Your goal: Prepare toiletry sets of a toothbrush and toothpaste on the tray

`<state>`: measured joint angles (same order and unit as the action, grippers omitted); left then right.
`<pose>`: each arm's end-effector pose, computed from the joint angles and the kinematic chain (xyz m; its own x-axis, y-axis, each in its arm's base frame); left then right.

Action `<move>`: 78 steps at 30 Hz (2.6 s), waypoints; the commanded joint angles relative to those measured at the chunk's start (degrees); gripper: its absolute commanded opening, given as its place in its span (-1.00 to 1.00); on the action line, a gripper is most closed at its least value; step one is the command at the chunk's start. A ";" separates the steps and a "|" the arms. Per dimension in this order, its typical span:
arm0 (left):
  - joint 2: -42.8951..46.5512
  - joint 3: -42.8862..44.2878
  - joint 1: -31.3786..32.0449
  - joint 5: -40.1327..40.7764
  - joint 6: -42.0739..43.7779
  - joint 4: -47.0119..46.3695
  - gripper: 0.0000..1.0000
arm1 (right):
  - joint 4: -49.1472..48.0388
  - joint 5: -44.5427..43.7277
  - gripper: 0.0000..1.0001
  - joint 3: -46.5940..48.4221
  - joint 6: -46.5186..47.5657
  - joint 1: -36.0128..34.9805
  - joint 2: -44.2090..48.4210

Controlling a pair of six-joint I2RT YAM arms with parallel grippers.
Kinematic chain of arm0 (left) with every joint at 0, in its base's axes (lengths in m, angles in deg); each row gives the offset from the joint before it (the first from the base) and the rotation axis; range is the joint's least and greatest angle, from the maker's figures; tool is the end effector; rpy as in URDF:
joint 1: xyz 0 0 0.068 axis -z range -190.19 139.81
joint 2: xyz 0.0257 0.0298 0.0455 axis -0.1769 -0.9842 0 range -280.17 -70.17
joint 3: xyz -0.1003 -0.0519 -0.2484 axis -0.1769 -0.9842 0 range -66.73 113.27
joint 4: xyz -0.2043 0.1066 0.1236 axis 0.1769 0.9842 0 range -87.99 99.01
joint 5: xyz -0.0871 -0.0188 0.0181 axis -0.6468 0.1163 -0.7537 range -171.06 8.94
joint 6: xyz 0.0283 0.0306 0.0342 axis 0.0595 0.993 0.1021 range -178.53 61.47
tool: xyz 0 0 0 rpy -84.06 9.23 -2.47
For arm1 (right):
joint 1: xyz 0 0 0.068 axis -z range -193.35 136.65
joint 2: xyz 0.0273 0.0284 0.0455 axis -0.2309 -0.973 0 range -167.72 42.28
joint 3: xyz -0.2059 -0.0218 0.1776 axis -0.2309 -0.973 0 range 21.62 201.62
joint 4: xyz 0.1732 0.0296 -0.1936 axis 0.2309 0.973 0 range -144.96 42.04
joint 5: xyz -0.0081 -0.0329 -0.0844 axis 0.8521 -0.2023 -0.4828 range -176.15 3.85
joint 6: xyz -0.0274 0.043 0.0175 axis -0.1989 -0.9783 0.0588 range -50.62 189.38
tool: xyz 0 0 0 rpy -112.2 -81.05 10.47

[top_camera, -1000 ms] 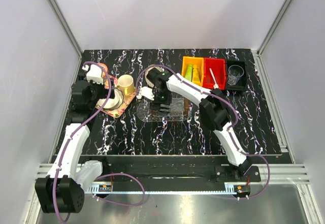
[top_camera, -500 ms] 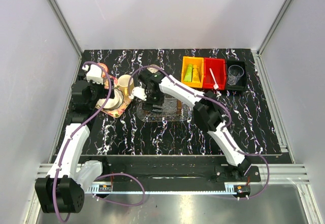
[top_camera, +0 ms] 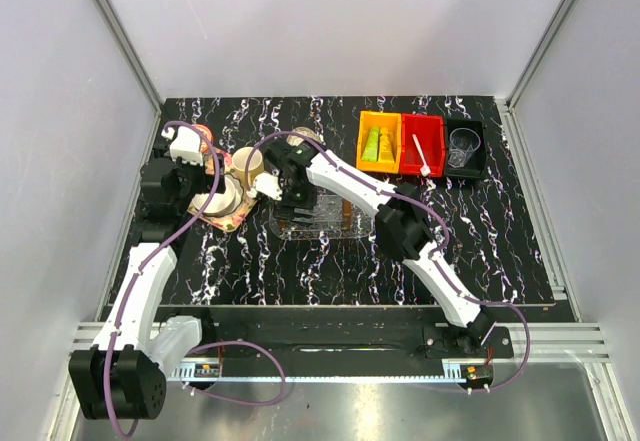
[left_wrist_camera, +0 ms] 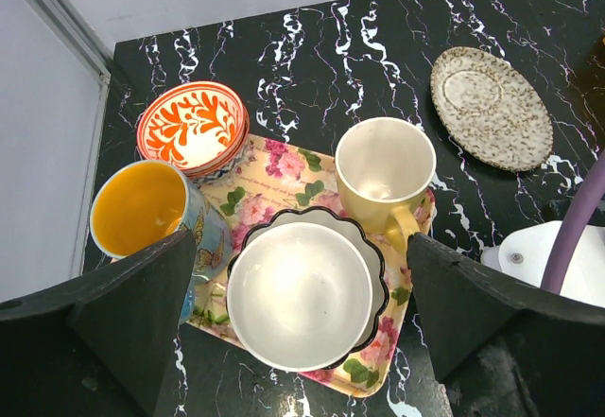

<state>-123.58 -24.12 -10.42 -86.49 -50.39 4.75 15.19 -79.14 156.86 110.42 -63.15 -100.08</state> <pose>0.2209 -0.0026 0.3129 -0.2191 0.1402 -0.9656 0.1203 0.9860 0.1159 0.3217 0.3876 0.1972 0.0343 -0.9691 -0.2443 -0.9983 -0.0215 -0.0549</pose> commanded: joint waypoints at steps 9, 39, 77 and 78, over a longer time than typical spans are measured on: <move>-0.12 1.51 -0.12 1.30 0.30 -4.59 0.98 | 1.39 1.87 0.06 1.08 -0.70 -1.35 0.07; -0.47 1.34 -0.21 1.21 0.56 -4.68 0.98 | 0.16 -0.33 0.25 1.17 0.01 -2.05 -0.46; -0.38 1.42 -0.21 1.12 0.74 -4.06 0.98 | -3.44 -2.52 0.99 -1.82 -2.71 -1.97 3.23; -0.29 1.42 -0.21 1.12 0.74 -3.97 0.98 | -3.53 -2.52 0.99 -1.73 -2.72 -1.97 3.41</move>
<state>-123.97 -24.12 -10.44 -86.34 -50.39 3.59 12.70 -80.98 154.70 108.49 -64.42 -100.02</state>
